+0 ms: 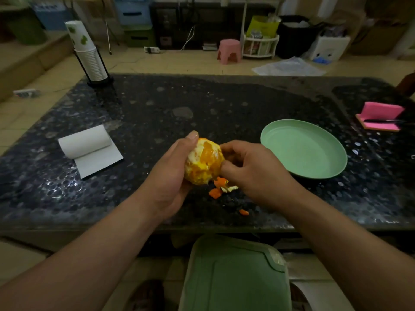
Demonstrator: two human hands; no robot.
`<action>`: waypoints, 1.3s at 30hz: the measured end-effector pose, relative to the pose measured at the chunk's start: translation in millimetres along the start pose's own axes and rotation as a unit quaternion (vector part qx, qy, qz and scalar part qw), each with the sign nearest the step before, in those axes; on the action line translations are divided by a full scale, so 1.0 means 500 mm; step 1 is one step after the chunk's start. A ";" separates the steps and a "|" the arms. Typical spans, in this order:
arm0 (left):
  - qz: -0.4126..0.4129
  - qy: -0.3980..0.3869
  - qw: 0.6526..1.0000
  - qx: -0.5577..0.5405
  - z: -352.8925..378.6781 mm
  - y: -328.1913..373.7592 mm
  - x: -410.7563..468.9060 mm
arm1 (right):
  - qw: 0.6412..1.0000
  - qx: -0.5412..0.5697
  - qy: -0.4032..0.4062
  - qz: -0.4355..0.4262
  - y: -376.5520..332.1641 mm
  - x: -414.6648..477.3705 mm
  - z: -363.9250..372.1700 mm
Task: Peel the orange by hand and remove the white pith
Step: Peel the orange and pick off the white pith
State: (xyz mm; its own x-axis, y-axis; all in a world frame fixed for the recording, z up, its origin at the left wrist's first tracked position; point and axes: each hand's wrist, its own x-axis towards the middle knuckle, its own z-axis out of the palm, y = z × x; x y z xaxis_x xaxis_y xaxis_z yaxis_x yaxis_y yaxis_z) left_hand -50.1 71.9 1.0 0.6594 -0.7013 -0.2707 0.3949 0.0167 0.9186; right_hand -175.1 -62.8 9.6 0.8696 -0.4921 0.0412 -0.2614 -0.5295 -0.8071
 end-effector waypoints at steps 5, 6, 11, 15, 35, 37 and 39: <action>0.016 -0.009 1.000 0.018 0.003 -0.008 -0.002 | 1.000 0.005 0.027 -0.008 -0.004 -0.005 0.001; 0.017 -0.011 1.000 0.016 0.003 -0.009 -0.002 | 0.999 0.004 0.037 -0.010 -0.002 -0.003 0.001; 0.008 -0.013 1.000 0.004 -0.005 -0.003 0.001 | 0.998 0.056 0.026 0.001 0.004 0.002 0.004; 0.006 -0.018 1.000 -0.020 -0.005 0.000 0.002 | 0.997 0.071 0.031 0.002 0.002 0.000 0.005; -0.005 -0.037 0.999 -0.018 -0.011 0.012 -0.001 | 0.989 0.145 -0.014 0.009 0.001 0.004 -0.013; 0.007 -0.043 0.999 0.014 -0.007 0.012 -0.003 | 0.997 0.076 -0.024 -0.003 0.002 0.006 -0.017; 0.013 -0.049 0.998 0.025 -0.003 0.007 -0.004 | 0.999 0.048 -0.023 -0.006 0.004 0.007 -0.016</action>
State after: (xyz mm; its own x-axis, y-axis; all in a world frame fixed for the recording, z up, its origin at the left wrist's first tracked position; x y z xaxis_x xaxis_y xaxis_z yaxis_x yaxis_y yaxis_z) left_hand -48.8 74.5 4.4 0.6028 -0.7673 -0.2189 0.3433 0.0018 0.9392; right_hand -176.2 -71.0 13.1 0.8915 -0.4522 0.0265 -0.2107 -0.4659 -0.8594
